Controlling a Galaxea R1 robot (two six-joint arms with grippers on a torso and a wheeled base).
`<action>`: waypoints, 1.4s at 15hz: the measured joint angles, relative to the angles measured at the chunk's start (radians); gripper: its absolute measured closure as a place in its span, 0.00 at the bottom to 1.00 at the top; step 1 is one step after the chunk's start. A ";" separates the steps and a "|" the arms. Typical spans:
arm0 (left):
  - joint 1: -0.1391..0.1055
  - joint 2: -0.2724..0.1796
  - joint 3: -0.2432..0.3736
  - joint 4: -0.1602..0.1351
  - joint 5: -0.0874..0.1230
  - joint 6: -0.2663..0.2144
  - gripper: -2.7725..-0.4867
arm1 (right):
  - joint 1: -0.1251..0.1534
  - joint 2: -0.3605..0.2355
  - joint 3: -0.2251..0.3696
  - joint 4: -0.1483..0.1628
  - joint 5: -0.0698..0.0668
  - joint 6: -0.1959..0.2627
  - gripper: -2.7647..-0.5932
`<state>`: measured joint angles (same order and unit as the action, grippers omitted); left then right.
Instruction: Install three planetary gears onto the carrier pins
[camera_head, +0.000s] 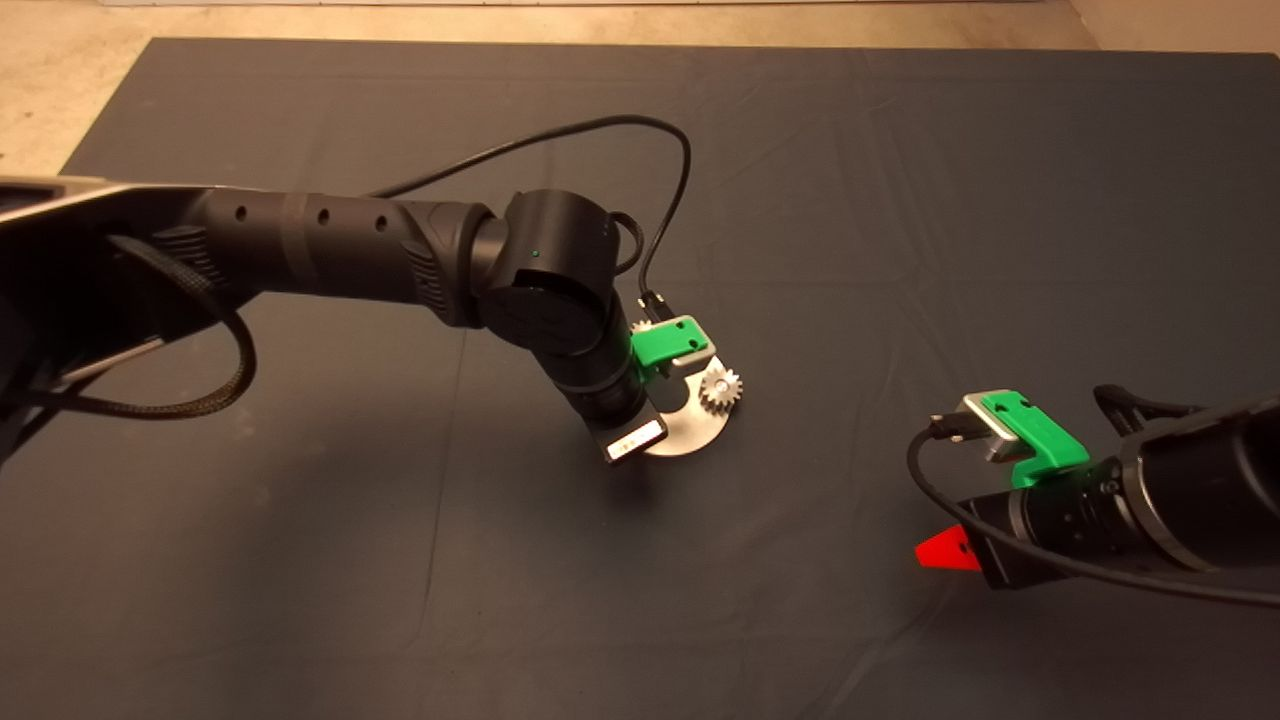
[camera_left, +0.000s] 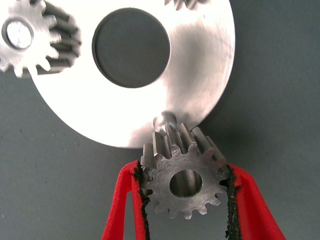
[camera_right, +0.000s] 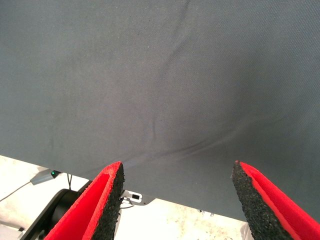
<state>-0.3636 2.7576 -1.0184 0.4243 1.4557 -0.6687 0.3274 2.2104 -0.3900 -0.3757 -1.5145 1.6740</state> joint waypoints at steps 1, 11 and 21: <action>0.000 0.008 -0.012 0.000 -0.002 0.000 0.95 | 0.000 0.000 0.000 0.000 0.000 0.000 0.53; 0.000 0.013 -0.045 -0.001 -0.024 0.001 0.95 | 0.000 -0.006 0.000 0.000 0.001 0.000 0.53; 0.001 0.022 -0.063 -0.001 -0.053 0.003 0.95 | 0.000 -0.018 0.000 0.001 0.001 0.000 0.53</action>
<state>-0.3626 2.7791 -1.0819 0.4236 1.4023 -0.6653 0.3274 2.1928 -0.3900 -0.3751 -1.5130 1.6740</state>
